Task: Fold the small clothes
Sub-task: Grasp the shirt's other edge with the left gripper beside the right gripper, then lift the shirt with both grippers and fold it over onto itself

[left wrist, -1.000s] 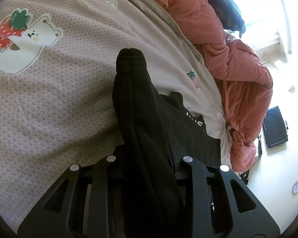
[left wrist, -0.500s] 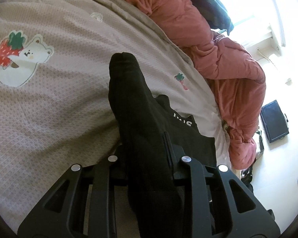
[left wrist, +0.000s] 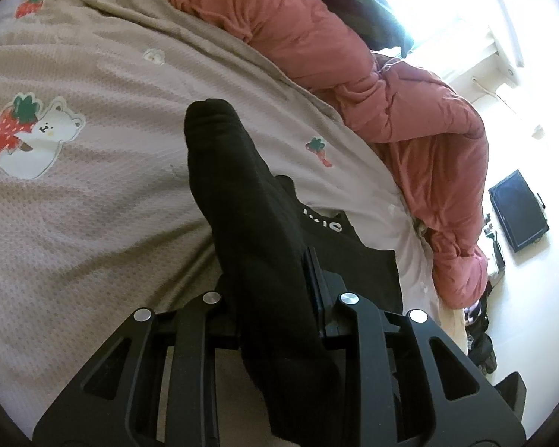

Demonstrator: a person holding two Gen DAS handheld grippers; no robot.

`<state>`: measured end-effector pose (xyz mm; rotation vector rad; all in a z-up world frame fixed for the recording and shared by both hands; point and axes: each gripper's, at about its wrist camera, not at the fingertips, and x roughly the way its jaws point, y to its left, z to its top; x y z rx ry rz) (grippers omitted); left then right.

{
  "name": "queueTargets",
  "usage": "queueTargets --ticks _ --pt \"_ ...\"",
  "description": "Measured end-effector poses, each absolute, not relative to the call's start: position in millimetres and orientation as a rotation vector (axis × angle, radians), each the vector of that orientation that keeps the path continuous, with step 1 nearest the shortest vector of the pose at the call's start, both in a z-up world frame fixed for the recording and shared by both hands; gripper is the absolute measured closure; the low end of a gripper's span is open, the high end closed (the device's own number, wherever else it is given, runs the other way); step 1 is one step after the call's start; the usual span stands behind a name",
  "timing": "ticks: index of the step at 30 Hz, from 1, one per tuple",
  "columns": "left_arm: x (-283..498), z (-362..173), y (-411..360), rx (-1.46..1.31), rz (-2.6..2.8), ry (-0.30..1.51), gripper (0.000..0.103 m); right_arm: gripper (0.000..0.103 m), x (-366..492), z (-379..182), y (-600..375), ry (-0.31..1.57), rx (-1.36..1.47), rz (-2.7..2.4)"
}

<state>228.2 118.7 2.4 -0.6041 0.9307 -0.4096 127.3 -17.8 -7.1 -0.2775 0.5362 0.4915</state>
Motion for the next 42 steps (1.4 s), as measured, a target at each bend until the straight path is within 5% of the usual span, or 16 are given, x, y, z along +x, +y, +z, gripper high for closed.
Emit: queueTargets --ticks 42 --pt "215.4 69.8 -18.6 -0.357 -0.343 0.975 0.085 0.087 105.6 24.0 -137.1 0.527 -0.002 0.454"
